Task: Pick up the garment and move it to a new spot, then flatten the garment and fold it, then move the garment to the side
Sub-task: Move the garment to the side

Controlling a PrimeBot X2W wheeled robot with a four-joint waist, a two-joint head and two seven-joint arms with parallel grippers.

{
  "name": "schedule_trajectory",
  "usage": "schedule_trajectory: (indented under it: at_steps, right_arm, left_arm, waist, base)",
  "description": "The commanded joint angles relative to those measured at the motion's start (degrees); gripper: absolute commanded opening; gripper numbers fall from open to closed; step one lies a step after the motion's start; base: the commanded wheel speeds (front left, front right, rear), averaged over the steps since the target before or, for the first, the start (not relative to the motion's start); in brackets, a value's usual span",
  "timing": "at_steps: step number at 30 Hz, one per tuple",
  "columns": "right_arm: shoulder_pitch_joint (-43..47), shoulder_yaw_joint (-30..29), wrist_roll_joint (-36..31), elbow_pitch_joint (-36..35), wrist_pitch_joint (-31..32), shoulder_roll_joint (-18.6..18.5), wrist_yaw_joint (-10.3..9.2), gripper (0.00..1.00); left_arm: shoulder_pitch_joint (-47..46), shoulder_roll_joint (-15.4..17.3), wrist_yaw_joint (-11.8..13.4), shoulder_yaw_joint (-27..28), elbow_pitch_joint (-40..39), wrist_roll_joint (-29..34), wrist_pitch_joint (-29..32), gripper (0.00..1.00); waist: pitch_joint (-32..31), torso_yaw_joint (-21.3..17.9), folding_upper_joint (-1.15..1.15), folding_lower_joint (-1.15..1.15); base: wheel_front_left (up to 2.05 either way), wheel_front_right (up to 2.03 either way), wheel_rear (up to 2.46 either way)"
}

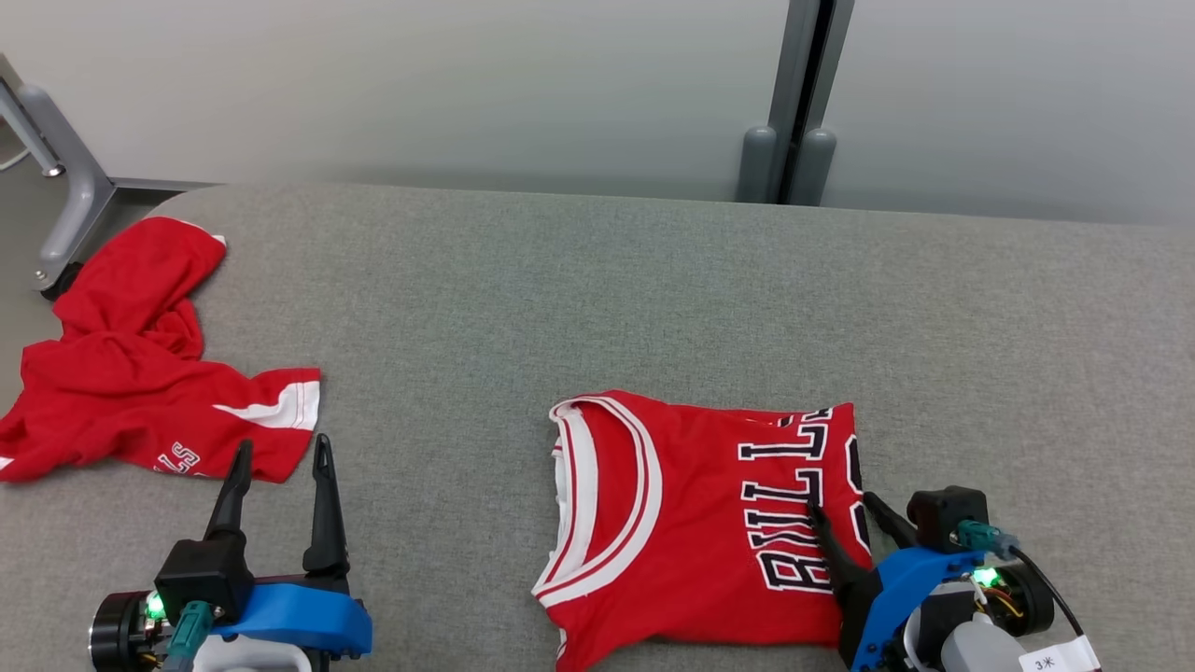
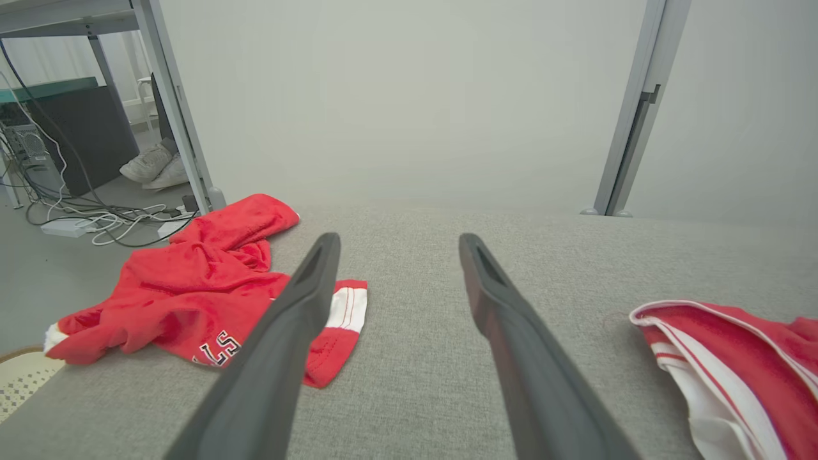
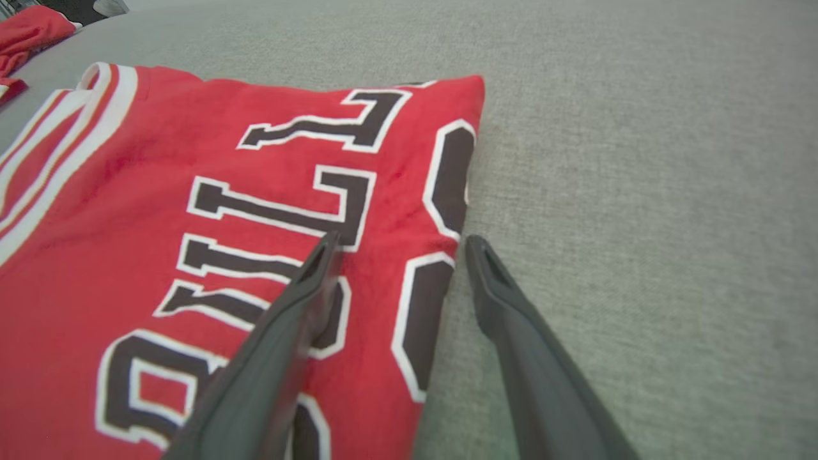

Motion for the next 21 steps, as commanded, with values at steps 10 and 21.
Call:
schedule_trajectory:
  at_steps: [10,21]
  right_arm:
    - [-2.6,4.0,5.2,7.4,-1.7,0.9,0.02,0.00]
    - [-10.6,6.2,7.2,6.3,-5.7,-4.0,-0.02,0.00]
  left_arm:
    - [-1.3,-0.1,-0.2,0.6,0.2,-0.3,-0.3,1.00]
    - [-2.0,-0.3,-0.5,1.0,-0.7,-0.7,-0.3,1.00]
  waist:
    - [1.3,0.2,0.00,0.00]
    - [4.1,-4.3,0.00,0.00]
  base:
    - [0.00,0.00,0.00]
    - [0.00,0.00,0.00]
